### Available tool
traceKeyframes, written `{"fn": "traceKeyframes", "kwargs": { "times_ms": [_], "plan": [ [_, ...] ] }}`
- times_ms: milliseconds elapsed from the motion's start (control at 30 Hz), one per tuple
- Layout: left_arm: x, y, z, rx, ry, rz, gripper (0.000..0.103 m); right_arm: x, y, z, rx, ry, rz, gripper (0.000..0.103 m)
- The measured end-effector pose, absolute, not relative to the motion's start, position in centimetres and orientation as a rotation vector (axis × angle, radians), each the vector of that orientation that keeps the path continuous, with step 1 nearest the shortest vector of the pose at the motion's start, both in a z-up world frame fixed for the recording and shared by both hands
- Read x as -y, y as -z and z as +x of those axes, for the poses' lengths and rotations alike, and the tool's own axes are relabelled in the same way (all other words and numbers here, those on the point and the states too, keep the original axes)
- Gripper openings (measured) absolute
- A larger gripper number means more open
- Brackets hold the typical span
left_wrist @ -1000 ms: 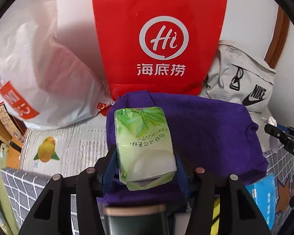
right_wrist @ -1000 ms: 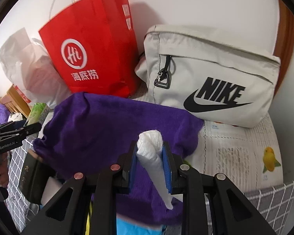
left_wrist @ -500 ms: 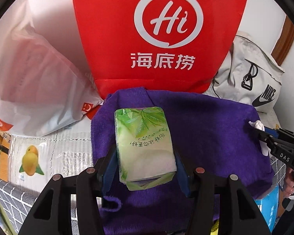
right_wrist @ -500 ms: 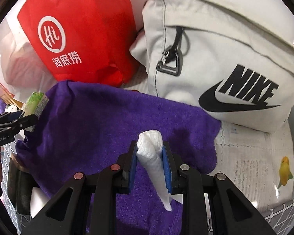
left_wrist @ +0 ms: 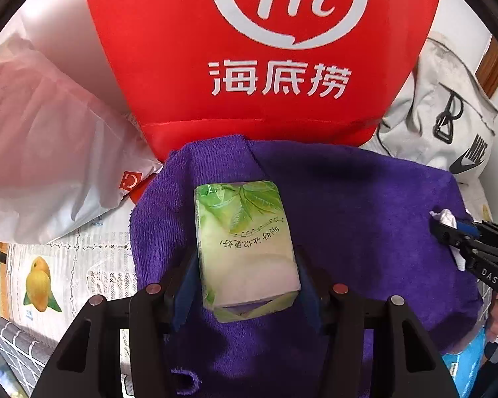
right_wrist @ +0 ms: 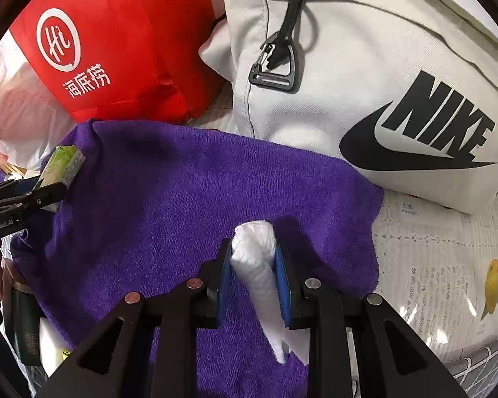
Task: Organize soft objects
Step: 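Carry the green pack onto the purple towel with the left gripper while the right gripper carries the tissue there, then open both grippers on the purple towel and pull them back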
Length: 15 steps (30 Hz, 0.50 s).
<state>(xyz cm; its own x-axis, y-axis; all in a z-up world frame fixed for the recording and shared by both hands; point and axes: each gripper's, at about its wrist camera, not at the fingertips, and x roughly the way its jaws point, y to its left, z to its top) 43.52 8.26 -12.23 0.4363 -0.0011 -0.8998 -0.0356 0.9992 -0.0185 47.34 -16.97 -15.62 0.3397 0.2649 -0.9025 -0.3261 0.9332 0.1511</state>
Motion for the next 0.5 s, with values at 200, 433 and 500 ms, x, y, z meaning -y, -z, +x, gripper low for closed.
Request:
{"fn": "traceKeyframes", "kwargs": {
  "times_ms": [200,433,500],
  "plan": [
    [-7.5,12.8,44.2,-1.144,-0.035,-0.037,0.054,17.5,15.8,47.5,-1.183,-0.391,-0.029,0.030],
    [-6.8,11.6,43.7,-1.094,0.002,-0.059,0.078,17.5,13.7,46.2,-1.132,-0.410,-0.074,0.061],
    [-6.9,11.2,43.3,-1.088,-0.004,-0.060,0.078,17.7,12.8,45.5,-1.105,-0.403,-0.092,0.066]
  ]
}}
